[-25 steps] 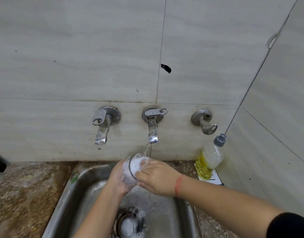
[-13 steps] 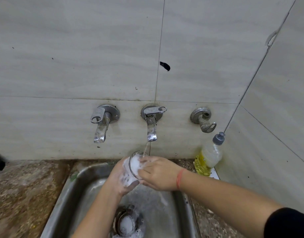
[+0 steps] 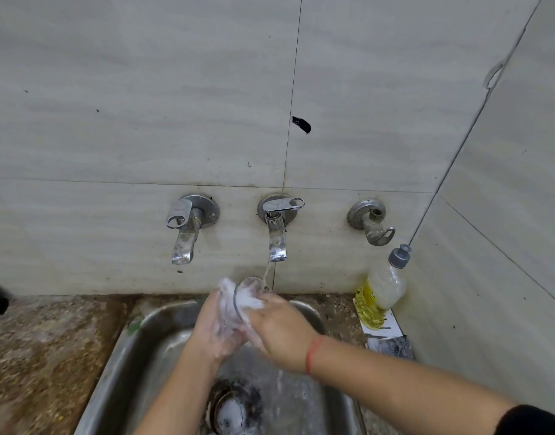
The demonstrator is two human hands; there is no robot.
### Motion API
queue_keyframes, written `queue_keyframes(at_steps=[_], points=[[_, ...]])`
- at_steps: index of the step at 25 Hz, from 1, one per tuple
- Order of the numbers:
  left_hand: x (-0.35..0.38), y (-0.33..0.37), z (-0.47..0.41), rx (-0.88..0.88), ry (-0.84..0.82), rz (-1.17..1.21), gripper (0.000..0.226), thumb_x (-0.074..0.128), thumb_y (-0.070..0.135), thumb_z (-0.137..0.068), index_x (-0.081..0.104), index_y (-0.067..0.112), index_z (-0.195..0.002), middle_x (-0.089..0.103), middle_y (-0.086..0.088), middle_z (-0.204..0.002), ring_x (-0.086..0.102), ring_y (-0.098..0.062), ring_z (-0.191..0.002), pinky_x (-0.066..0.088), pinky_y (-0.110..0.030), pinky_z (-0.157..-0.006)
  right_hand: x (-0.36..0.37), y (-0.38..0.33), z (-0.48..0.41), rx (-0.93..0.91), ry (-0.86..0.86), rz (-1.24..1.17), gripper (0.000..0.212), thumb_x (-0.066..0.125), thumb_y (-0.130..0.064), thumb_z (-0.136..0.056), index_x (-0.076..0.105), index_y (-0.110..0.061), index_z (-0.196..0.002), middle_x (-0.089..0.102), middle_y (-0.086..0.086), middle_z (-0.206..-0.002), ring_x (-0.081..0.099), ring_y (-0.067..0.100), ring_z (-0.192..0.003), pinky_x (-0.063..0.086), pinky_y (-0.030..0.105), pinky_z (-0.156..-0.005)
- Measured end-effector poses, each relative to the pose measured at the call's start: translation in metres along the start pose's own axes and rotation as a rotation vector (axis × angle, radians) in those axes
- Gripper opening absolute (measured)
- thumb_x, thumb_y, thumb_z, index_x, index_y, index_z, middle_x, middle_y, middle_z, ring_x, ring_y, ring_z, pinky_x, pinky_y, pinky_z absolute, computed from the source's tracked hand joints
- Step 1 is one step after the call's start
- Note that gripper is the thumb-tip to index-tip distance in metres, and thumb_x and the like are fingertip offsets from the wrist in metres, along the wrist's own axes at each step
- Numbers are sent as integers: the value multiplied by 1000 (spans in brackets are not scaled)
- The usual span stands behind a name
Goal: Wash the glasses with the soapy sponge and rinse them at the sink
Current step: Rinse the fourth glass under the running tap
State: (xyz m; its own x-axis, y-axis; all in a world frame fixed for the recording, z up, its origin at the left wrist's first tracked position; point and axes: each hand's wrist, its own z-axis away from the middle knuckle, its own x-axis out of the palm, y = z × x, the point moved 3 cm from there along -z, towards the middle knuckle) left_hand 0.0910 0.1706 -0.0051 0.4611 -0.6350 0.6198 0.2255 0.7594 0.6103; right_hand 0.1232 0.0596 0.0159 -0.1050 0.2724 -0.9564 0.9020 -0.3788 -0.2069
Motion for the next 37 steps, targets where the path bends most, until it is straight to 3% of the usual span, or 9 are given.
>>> queue_keyframes(at_steps=[3, 8, 13, 18, 21, 23, 28, 34, 37], points=[[-6, -8, -15, 118, 124, 23, 32, 53, 29, -96, 59, -2, -99, 61, -18, -87, 60, -29, -81, 53, -32, -73, -6, -19, -6, 329, -10, -428, 33, 34, -30, -97, 55, -7, -105, 63, 15, -97, 55, 27, -86, 48, 41, -84], [3, -5, -8, -102, -96, 82, 16, 55, 26, -89, 58, 11, -84, 53, -4, -71, 57, -16, -60, 51, -27, -55, -18, 13, -2, -366, 20, 175, 11, 55, -12, -89, 60, -6, -96, 65, 10, -85, 60, 30, -89, 43, 37, -100], [11, -10, -6, 94, -45, 145, 28, 46, 13, -92, 61, 5, -70, 56, -6, -55, 58, -16, -47, 49, -20, -45, -11, -18, -10, 114, 24, -99, 21, 45, -19, -92, 60, -5, -96, 65, 18, -82, 56, 34, -81, 45, 44, -84], [18, -2, 5, -85, -252, 148, 5, 60, -2, -75, 63, -6, -75, 56, -14, -62, 59, -22, -50, 50, -25, -42, -20, 15, 0, -438, 105, 276, 7, 63, -8, -80, 66, -9, -86, 67, 8, -80, 63, 26, -86, 41, 37, -105], [16, -1, -2, 104, -121, 148, 13, 78, 9, -65, 68, 1, -62, 60, -10, -53, 61, -18, -44, 50, -22, -40, -18, -7, -4, -58, 108, -2, 8, 59, -15, -82, 63, -8, -85, 66, 11, -77, 61, 31, -77, 51, 42, -85], [8, -7, -8, 154, 3, 86, 32, 54, 18, -91, 68, 8, -64, 62, -7, -53, 62, -16, -46, 52, -27, -48, -18, -18, -6, 214, 53, -265, 22, 45, -24, -95, 58, -8, -96, 65, 15, -87, 58, 33, -83, 48, 41, -77], [4, -7, -5, -42, 1, 36, 27, 34, 15, -95, 54, 7, -80, 58, -8, -58, 58, -20, -48, 48, -23, -44, -22, 9, 5, -409, 38, 166, 21, 50, -25, -96, 61, -9, -89, 64, 8, -79, 58, 28, -77, 45, 37, -97], [18, -8, -4, 157, -66, 150, 13, 50, 10, -80, 60, 3, -77, 52, -15, -71, 58, -23, -58, 52, -25, -51, -27, -6, -6, 123, 93, -233, 28, 39, -23, -100, 61, -7, -95, 64, 16, -92, 55, 29, -91, 40, 36, -89], [6, -10, -9, 75, -2, -17, 25, 43, 4, -91, 63, 0, -76, 57, -14, -66, 59, -22, -51, 50, -23, -44, -24, -5, 4, -221, 28, 7, 28, 43, -30, -98, 61, -10, -103, 65, 12, -95, 58, 28, -93, 42, 36, -93]])
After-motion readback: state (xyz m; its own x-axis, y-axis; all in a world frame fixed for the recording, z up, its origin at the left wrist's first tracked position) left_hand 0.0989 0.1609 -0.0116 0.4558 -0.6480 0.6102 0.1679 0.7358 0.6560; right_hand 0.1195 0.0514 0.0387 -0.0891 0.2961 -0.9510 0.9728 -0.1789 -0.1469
